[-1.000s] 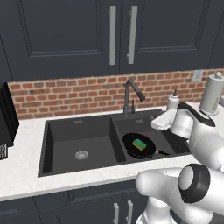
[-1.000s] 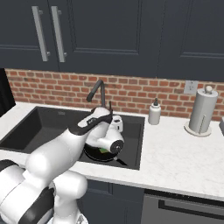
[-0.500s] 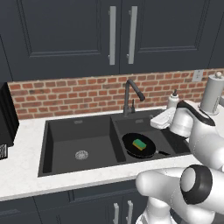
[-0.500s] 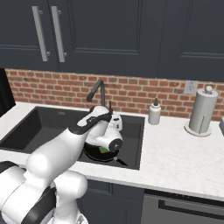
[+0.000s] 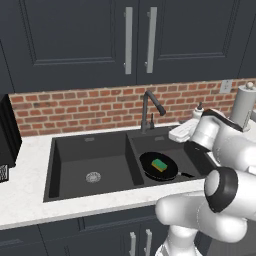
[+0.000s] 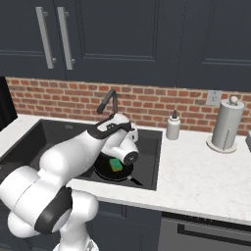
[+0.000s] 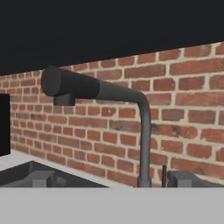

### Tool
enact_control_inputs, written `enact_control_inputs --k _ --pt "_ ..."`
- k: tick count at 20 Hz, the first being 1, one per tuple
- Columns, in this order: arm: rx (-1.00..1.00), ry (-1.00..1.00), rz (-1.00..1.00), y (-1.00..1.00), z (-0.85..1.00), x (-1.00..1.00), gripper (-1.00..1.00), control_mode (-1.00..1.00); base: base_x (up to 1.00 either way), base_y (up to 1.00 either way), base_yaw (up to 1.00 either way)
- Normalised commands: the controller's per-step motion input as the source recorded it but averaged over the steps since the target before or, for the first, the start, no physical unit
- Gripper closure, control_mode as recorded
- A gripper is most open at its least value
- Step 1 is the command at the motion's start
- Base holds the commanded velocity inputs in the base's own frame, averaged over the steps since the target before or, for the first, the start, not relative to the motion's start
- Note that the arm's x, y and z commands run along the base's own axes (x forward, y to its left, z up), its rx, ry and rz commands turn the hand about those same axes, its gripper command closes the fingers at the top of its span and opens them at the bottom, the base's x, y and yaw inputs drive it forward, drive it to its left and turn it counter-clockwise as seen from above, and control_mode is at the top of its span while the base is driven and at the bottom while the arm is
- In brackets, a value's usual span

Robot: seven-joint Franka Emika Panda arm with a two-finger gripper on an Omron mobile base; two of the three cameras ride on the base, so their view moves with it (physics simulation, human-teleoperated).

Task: Pick the pan and sponge and place them into the sink. Then turn on the water.

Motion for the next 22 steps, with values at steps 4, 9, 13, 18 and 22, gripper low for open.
enact_control_inputs --k 4,9,13,18,22 --pt "0.01 -0.04 0.0 0.0 -0.21 0.21 -1.0 -1.0 0.0 0.0 0.0" --pt "0.01 -0.03 0.01 0.0 -0.21 0.3 -1.0 -1.0 0.0 0.0 0.0" --pt "0.02 -0.04 0.04 0.0 -0.02 0.39 -1.0 -1.0 0.0 0.0 0.0" --pt "0.03 -0.06 0.05 0.0 0.0 0.36 -1.0 -1.0 0.0 0.0 0.0" --pt "0.01 -0.04 0.05 0.0 -0.11 0.32 -1.0 -1.0 0.0 0.0 0.0"
